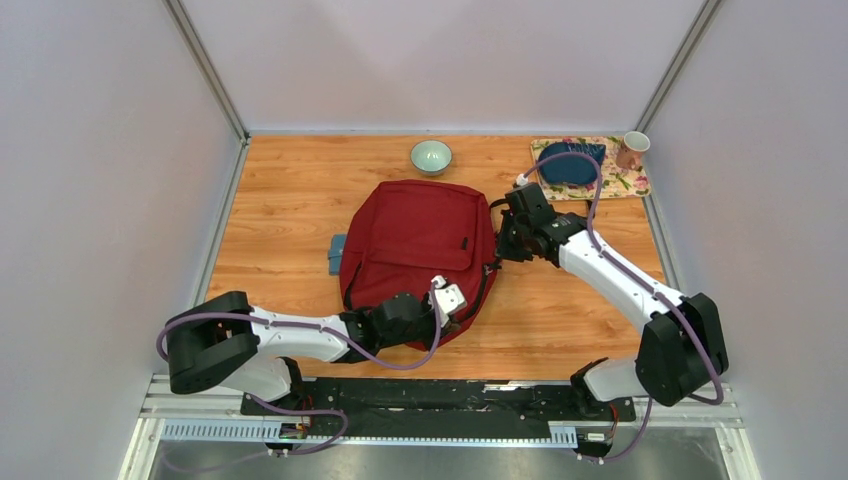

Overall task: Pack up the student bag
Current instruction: Zip the student bag at the center of the board.

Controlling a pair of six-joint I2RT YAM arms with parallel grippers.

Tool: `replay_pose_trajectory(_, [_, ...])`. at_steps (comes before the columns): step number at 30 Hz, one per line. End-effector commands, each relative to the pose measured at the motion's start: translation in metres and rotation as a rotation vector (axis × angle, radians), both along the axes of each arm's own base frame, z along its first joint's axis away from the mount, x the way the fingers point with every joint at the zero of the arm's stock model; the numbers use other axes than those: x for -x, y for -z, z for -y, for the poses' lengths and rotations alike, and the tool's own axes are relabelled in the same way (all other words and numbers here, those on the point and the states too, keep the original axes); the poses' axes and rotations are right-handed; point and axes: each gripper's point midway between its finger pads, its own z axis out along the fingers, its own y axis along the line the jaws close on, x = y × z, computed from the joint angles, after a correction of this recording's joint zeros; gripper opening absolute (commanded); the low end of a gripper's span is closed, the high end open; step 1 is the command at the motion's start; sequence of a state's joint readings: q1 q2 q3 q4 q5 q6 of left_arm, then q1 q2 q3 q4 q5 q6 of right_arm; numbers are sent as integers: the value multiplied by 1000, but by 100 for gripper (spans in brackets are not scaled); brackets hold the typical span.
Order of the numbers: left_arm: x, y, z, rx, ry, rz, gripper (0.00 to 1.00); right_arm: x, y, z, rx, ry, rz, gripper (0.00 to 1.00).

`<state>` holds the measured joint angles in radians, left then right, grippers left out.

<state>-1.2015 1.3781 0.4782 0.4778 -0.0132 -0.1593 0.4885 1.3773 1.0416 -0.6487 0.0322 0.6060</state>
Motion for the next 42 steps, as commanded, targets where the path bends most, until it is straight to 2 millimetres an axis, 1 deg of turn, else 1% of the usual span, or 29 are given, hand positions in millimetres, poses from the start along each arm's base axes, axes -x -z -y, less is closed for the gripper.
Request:
replay_pose_trajectory(1, [27,25,-15,-64,62,-106,0,-54,-38,7,-11,99,183,0])
replay_pose_trajectory(3, [26,23,-15,-59,57,-105,0,-57,-40,7,-8,100,189,0])
replay_pose_trajectory(6, [24,21,-14,-58,45,-108,2,-53,-37,2,-32,70,174,0])
replay_pose_trajectory(7, [23,16,-10,-52,45,-107,9,-50,-37,-1,-45,59,172,0])
replay_pose_trajectory(8, [23,16,-9,-60,46,-109,26,-48,-36,0,-48,55,169,0])
replay_pose_trajectory(9, [22,12,-7,-67,48,-111,35,-41,-33,1,-52,45,162,0])
replay_pose_trajectory(10, [22,11,-6,-74,46,-113,44,-37,-32,2,-48,42,155,5])
replay_pose_trajectory(11, [20,8,-6,-76,39,-112,57,-33,-31,4,-49,40,149,12])
replay_pose_trajectory(12, [19,6,-6,-84,33,-113,70,-29,-33,7,-48,43,155,28])
replay_pose_trajectory(13, [18,3,-6,-82,27,-109,82,-24,-32,9,-43,47,144,37])
replay_pose_trajectory(15, [14,-6,-6,-76,8,-97,82,-16,-38,15,-46,64,158,59])
replay_pose_trajectory(17, [11,-18,-6,-67,-2,-86,82,-9,-42,20,-44,78,158,69])
replay_pose_trajectory(18, [7,-22,-9,-85,-27,-78,82,-5,-48,23,-54,86,171,74])
replay_pose_trajectory(20, [4,-26,-15,-123,-50,-81,82,4,-49,27,-56,96,158,77])
replay_pose_trajectory(21, [1,-37,-12,-114,-60,-77,82,9,-56,29,-76,106,173,81])
replay_pose_trajectory(23, [-2,-43,-22,-141,-127,-98,83,19,-51,31,-96,126,153,82])
replay_pose_trajectory(24, [-5,-51,-22,-125,-152,-98,83,23,-58,31,-118,128,173,82])
replay_pose_trajectory(26, [-11,-63,-33,-81,-249,-119,83,31,-57,33,-131,136,167,82])
replay_pose_trajectory(27, [-12,-60,-41,-78,-287,-129,83,34,-63,34,-147,131,182,83])
replay_pose_trajectory(28, [-17,-70,-49,-40,-338,-122,83,37,-65,34,-153,128,186,83])
replay_pose_trajectory(30, [-16,-66,-64,-27,-412,-161,83,42,-71,34,-169,117,203,83])
replay_pose_trajectory(31, [-20,-72,-72,-1,-457,-155,83,44,-72,35,-170,114,203,84])
replay_pose_trajectory(33, [-19,-67,-86,-1,-520,-186,83,47,-79,36,-176,105,221,84])
replay_pose_trajectory(34, [-22,-70,-92,10,-554,-185,83,49,-79,37,-172,104,222,84])
replay_pose_trajectory(35, [-21,-66,-99,-3,-591,-207,83,51,-82,39,-172,106,234,84])
replay_pose_trajectory(37, [-23,-69,-107,12,-663,-236,83,53,-81,46,-153,125,233,84])
replay_pose_trajectory(38, [-21,-65,-115,-18,-682,-247,84,55,-81,47,-152,128,235,84])
replay_pose_trajectory(39, [-21,-70,-115,-10,-699,-257,84,57,-79,50,-148,152,229,84])
replay_pose_trajectory(42, [-21,-64,-131,-36,-797,-293,84,59,-75,70,-105,259,231,85])
